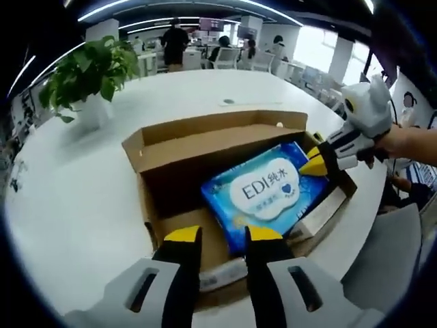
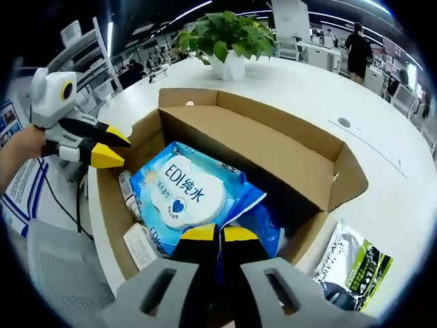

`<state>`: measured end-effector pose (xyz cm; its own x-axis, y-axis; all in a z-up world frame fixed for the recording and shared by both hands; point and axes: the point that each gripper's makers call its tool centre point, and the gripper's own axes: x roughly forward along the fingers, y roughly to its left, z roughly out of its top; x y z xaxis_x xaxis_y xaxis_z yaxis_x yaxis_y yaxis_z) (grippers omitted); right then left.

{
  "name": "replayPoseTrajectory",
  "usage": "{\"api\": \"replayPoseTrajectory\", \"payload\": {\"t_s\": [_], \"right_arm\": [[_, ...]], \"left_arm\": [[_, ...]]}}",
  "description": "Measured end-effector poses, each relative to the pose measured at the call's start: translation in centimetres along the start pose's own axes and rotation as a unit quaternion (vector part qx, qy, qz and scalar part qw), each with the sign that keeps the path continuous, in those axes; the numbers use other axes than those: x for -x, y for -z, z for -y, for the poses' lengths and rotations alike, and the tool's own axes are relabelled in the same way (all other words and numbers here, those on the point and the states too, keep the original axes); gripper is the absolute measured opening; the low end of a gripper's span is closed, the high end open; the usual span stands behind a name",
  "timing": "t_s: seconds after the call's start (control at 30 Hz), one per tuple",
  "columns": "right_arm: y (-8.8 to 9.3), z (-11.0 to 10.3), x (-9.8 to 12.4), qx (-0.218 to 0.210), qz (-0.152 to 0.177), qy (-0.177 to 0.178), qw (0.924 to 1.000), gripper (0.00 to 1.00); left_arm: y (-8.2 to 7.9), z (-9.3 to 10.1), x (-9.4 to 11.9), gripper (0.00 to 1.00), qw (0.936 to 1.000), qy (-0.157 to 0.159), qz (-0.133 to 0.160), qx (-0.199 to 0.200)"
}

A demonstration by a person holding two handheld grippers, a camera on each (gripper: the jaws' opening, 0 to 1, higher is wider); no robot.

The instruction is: Operate the shoe box by opening the lid, removing the specified soft item, and placing it in the target area until the item is outside and the box remains undamaged.

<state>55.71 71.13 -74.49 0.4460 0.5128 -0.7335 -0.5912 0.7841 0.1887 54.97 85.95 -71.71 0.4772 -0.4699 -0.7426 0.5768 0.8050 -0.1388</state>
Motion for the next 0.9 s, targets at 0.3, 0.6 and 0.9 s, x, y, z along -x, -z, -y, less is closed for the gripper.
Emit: {"api": "replayPoseTrajectory", "payload": {"t_s": [0.3,0.6,0.9], "right_arm": [[0.1,0.2,-0.1,-0.007,0.004,-0.004,1.0,0.0],[0.1,0.2,-0.1,-0.008,0.008,-0.006,0.9999,0.0],[0.0,0.2,0.0,-0.008,0.013,-0.005,0.9999,0.0]], "left_arm": [[1.0,-0.2,-2.8,0.27,0.9976,0.034,-0.052,0.031],[1.3,0.6,-4.1,0.24,0.9945,0.046,-0.076,0.055],[1.5,0.5,-5.0,0.12,0.9874,0.05,-0.078,0.128]]}}
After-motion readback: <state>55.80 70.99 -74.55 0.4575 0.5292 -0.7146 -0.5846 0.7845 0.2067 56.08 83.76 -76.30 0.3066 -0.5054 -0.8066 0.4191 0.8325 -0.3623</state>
